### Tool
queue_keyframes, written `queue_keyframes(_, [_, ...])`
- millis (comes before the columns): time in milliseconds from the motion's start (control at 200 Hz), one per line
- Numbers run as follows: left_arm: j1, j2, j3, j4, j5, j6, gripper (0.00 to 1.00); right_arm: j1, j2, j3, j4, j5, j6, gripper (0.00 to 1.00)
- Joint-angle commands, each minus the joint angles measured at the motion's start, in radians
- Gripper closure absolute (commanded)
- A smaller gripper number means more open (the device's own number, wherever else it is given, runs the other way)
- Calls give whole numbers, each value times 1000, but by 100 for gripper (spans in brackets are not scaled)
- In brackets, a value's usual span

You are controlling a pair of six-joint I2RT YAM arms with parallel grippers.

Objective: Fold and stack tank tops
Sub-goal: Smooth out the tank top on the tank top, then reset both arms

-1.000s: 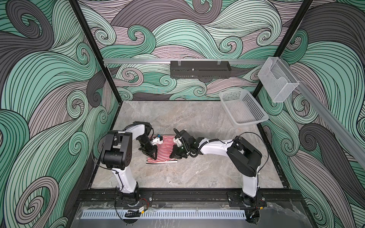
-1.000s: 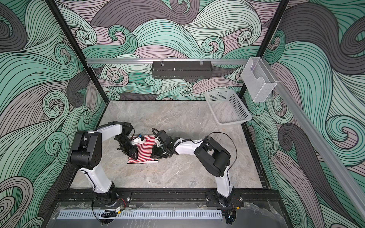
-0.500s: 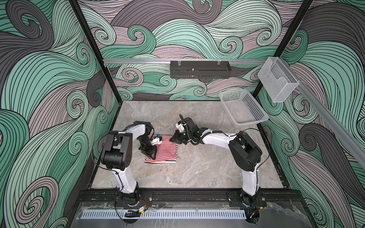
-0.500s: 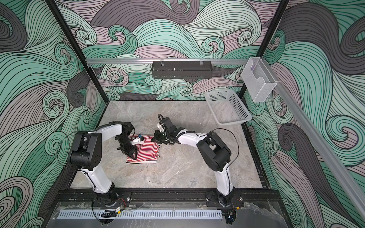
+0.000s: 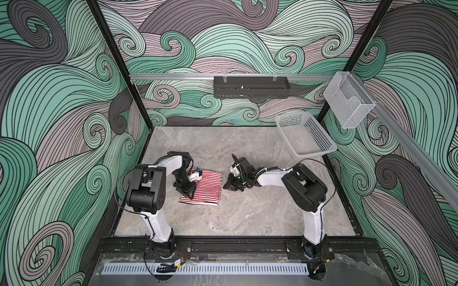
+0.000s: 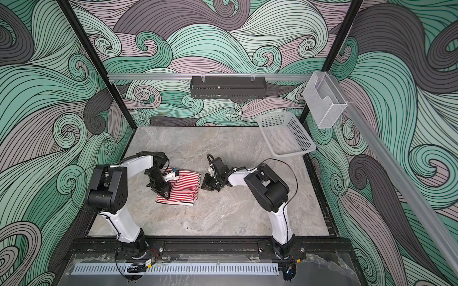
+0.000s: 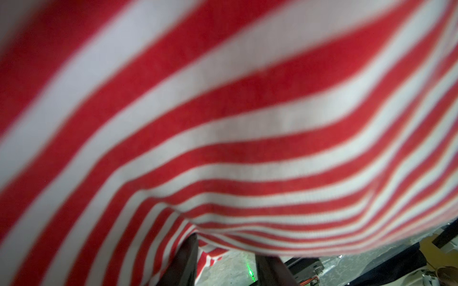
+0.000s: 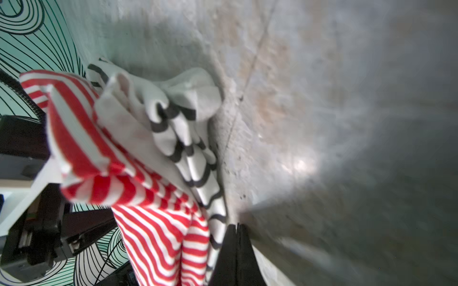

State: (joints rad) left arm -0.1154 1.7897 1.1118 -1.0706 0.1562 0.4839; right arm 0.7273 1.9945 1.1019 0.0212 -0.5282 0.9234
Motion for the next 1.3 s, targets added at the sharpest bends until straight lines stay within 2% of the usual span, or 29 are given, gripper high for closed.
queue_keyframes(0, [11, -50, 38, 30, -56, -13, 57, -5, -95, -20, -65, 55, -51, 93])
queue_keyframes(210, [9, -136, 125, -39, 45, -11, 55, -6, -172, -44, -133, 85, -95, 74])
queue_keyframes(370, [-14, -153, 184, -81, 124, 1, 54, -7, -196, -66, -133, 102, -102, 67])
queue_keyframes(460, [-33, -135, 184, -72, 108, -6, 54, -15, -208, -72, -153, 123, -120, 61])
queue_keyframes(540, [-29, -121, 180, -31, 48, -43, 54, -31, -240, -76, -186, 144, -151, 56])
queue_keyframes(636, [27, -141, 165, 73, -55, -119, 54, -67, -293, -80, -253, 185, -206, 51])
queue_keyframes(691, [92, -168, 162, 128, -55, -151, 53, -92, -332, -86, -289, 223, -252, 49])
queue_keyframes(781, [192, -257, 102, 292, 0, -211, 50, -143, -403, -79, -368, 313, -333, 46])
queue_keyframes(826, [223, -305, 53, 392, 12, -258, 43, -174, -437, -78, -399, 350, -367, 45])
queue_keyframes(921, [233, -363, -16, 525, -3, -320, 27, -267, -495, -77, -432, 381, -419, 44])
queue_keyframes(1051, [248, -391, -88, 676, 15, -406, 23, -405, -561, -91, -438, 411, -470, 42])
queue_keyframes(1101, [254, -390, -141, 772, 14, -431, 17, -462, -581, -97, -438, 431, -490, 41])
queue_keyframes(1166, [262, -376, -193, 872, 46, -442, 15, -535, -606, -111, -439, 456, -510, 41])
queue_keyframes(1211, [262, -331, -208, 906, 80, -449, 14, -592, -623, -123, -438, 454, -517, 41])
queue_keyframes(1296, [262, -262, -192, 905, 174, -471, 5, -681, -655, -152, -428, 428, -515, 41])
